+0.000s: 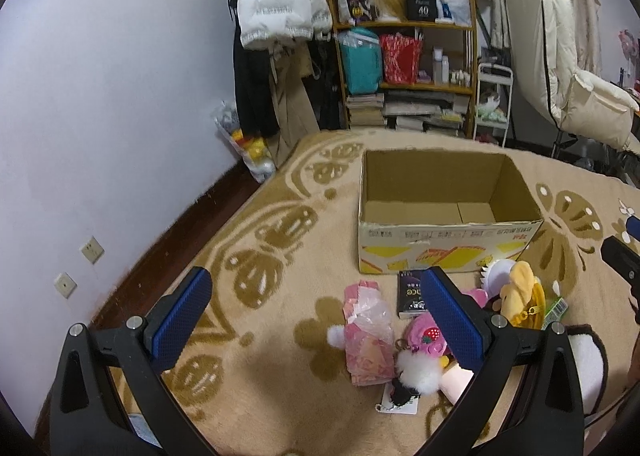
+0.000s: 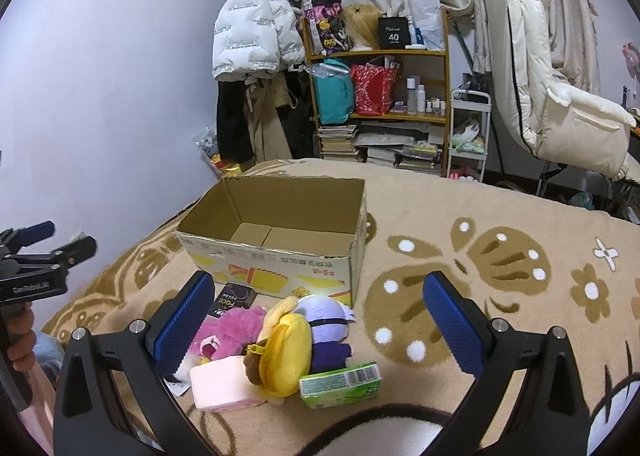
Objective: Organize soft objects
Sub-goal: 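Lower left tool onto pink wrapped package while right tool grasps yellow plush pouch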
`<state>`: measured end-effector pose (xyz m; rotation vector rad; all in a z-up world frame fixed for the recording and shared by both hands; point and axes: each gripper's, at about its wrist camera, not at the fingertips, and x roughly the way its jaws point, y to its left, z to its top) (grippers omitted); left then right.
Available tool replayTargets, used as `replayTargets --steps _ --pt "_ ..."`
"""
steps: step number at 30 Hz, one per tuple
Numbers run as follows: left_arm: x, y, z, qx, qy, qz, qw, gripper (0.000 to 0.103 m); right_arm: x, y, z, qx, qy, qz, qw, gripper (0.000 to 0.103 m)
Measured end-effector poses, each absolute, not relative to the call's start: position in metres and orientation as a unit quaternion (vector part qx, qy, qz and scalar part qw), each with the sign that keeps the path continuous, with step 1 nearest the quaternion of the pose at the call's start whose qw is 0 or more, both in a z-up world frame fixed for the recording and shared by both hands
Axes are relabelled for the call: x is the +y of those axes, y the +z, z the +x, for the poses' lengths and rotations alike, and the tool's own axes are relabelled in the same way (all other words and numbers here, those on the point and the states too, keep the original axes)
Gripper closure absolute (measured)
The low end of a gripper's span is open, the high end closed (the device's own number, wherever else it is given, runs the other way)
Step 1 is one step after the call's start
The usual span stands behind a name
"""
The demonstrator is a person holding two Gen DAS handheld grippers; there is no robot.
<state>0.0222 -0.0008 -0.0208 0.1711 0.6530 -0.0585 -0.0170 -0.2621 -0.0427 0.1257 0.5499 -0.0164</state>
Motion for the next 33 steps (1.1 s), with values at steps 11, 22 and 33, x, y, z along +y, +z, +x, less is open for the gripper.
replayTargets --steps 11,22,33 --pt "-0.006 -0.044 0.065 0.379 -0.039 0.068 0.922 0.0 -0.244 -0.062 0.01 0.313 0.02 0.044 0.949 0.0" --pt "-0.001 -0.073 0.115 0.44 -0.033 0.041 0.896 0.0 -0.245 -0.085 0.052 0.363 0.031 0.049 0.93 0.0" --pt "-0.008 -0.109 0.146 0.486 -0.031 0.037 0.873 0.0 -0.253 -0.112 0.072 0.403 0.031 0.064 0.912 0.0"
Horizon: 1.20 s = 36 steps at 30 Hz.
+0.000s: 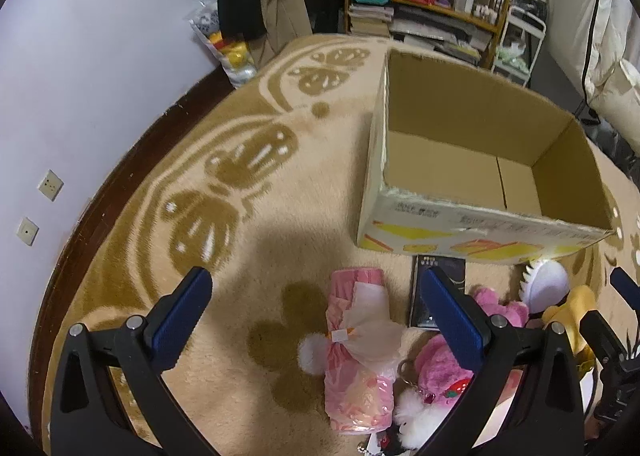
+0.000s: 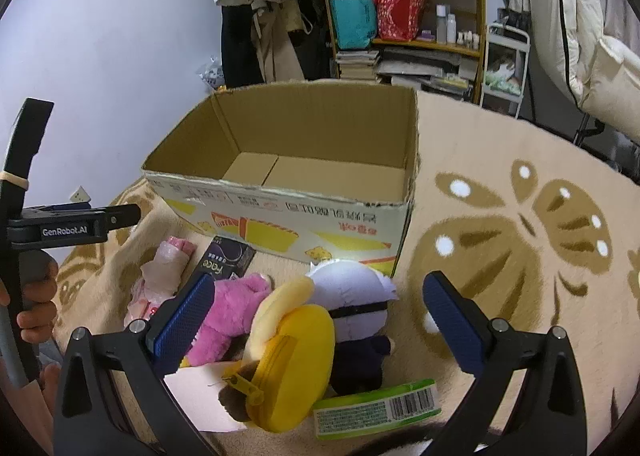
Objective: Organize soft objects
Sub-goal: 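Lower left tool onto pink wrapped package while right tool grasps yellow plush pouch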
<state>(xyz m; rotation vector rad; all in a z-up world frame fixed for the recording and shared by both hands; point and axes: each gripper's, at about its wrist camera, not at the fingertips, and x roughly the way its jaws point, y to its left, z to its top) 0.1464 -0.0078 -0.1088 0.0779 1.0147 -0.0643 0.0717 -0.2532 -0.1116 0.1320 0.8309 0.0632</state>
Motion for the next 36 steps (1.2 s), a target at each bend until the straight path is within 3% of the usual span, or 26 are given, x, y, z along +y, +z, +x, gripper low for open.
replayTargets --steps 11,16,24,26,29,31,36 --pt "-0.01 -0.139 0.159 0.529 -0.025 0.038 0.847 0.0 -0.253 -0.12 0.074 0.426 0.045 0.08 0.9 0.0" --pt "-0.009 -0.152 0.162 0.55 -0.019 0.035 0.834 0.0 -0.255 -0.127 0.077 0.441 0.052 0.089 0.891 0.005" --pt "-0.017 -0.17 0.162 0.582 -0.024 0.047 0.812 0.0 -0.259 -0.143 0.08 0.468 0.07 0.109 0.874 0.029" --pt "-0.019 -0.174 0.162 0.587 -0.024 0.05 0.807 0.0 -0.26 -0.145 0.081 0.471 0.079 0.121 0.87 0.048" --pt "-0.02 -0.182 0.164 0.596 -0.023 0.054 0.801 0.0 -0.259 -0.144 0.081 0.469 0.091 0.127 0.869 0.057" --pt "-0.021 -0.186 0.164 0.601 -0.025 0.054 0.797 0.001 -0.255 -0.144 0.08 0.469 0.09 0.119 0.87 0.057" --pt "-0.027 -0.195 0.164 0.612 -0.034 0.053 0.788 0.019 -0.253 -0.141 0.079 0.467 0.086 0.116 0.873 0.06"
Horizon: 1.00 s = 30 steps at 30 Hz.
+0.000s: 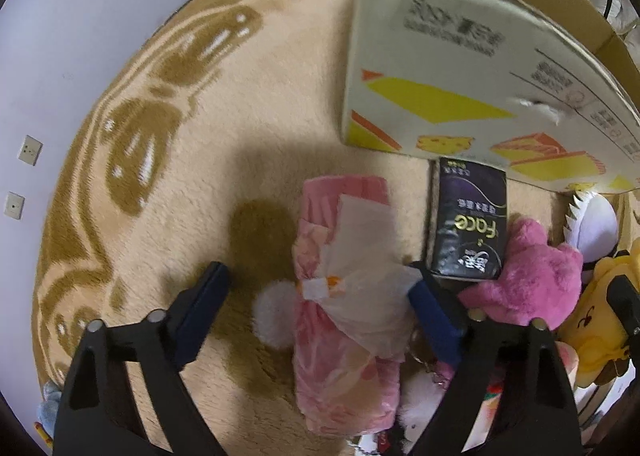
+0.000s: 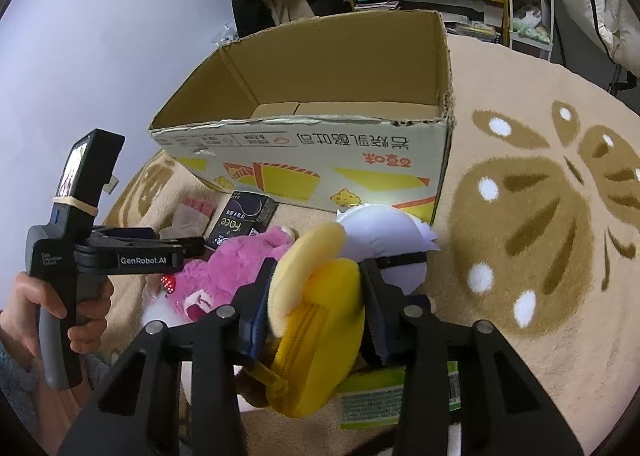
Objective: Organize soft objects
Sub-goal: 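Lower left tool onto pink wrapped package while right tool grasps yellow plush pouch, then carry pink package and yellow pouch into the box and open both tools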
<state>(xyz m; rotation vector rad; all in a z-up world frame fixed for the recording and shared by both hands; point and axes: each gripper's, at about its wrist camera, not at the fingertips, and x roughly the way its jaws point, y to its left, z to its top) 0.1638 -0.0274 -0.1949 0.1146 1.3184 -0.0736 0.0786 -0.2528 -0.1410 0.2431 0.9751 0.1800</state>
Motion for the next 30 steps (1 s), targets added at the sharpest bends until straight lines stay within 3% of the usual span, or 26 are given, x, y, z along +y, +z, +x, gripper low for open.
replayTargets --steps 4,5,6,17,30 --pt "-0.031 -0.196 0.161 0.613 -0.041 0.039 0.788 0.039 -0.251 -0.138 0.077 0.463 0.083 0.11 0.876 0.063" --pt "-0.032 -0.195 0.159 0.613 -0.044 0.038 0.788 0.054 -0.251 -0.137 0.076 0.46 0.082 0.108 0.878 0.063" --pt "-0.034 -0.195 0.157 0.614 -0.053 0.034 0.787 0.058 -0.252 -0.135 0.075 0.457 0.08 0.107 0.879 0.063" --pt "-0.033 -0.174 0.135 0.585 -0.041 0.028 0.81 0.059 -0.259 -0.115 0.064 0.419 0.068 0.105 0.899 0.063" --pt "-0.025 -0.08 0.085 0.455 -0.036 0.051 0.888 0.059 -0.253 -0.076 0.047 0.355 0.071 0.085 0.928 0.064"
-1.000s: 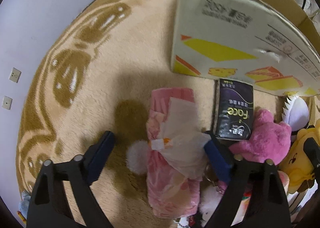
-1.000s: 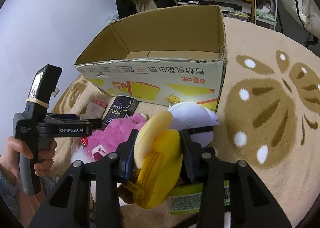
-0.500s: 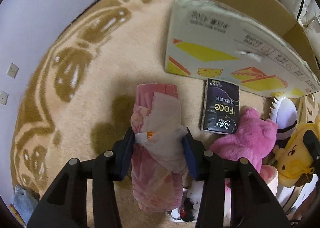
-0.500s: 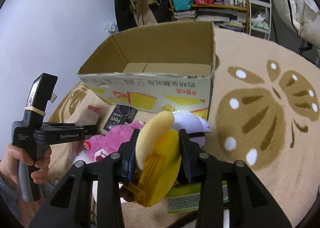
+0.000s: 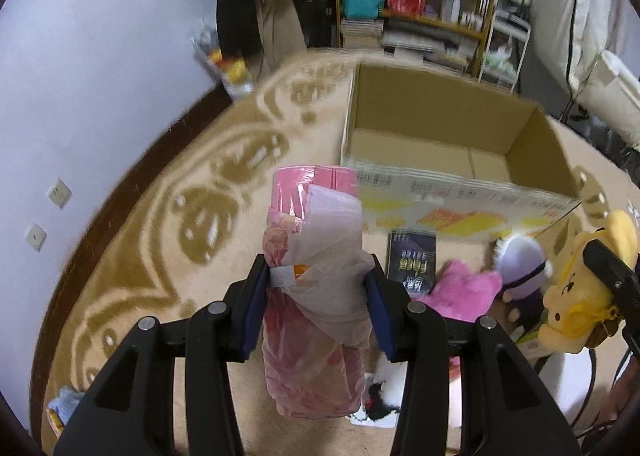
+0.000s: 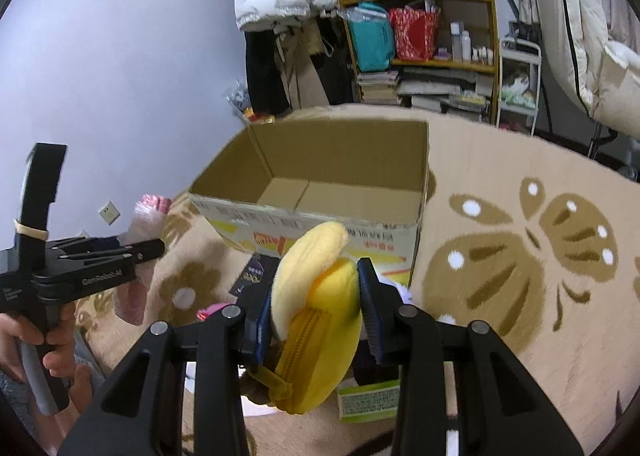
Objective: Organize soft objects
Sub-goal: 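Carry pink package and yellow pouch into the box and open both tools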
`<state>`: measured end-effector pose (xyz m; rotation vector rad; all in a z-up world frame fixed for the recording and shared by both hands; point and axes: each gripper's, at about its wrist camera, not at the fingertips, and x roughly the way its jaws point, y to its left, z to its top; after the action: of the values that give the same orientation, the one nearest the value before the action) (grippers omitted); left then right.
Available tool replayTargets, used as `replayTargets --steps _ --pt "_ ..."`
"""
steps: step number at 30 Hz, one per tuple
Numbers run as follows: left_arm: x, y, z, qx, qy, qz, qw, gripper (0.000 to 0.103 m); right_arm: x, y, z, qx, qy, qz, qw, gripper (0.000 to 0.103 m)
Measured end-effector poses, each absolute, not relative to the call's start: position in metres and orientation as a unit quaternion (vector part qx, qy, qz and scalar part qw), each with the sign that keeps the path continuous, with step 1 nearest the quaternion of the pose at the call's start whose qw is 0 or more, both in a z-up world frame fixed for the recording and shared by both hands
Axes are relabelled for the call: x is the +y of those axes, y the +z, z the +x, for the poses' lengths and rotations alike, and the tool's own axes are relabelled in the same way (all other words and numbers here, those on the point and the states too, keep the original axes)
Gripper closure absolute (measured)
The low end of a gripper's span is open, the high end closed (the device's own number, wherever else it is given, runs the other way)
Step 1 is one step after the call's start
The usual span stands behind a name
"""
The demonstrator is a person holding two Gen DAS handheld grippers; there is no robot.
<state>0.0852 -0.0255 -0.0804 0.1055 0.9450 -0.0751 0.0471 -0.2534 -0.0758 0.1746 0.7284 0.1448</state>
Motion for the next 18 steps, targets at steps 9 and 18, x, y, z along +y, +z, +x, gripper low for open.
replayTargets --steps 9,18 --pt "-0.029 -0.046 0.092 0.387 -0.044 0.076 0.918 0.059 -0.25 -0.043 0.042 0.312 0.071 0.071 0.945 0.064" --pt "-0.046 -0.011 0.117 0.34 -0.06 0.095 0.934 0.059 -0.255 -0.015 0.063 0.282 0.074 0.057 0.955 0.064"
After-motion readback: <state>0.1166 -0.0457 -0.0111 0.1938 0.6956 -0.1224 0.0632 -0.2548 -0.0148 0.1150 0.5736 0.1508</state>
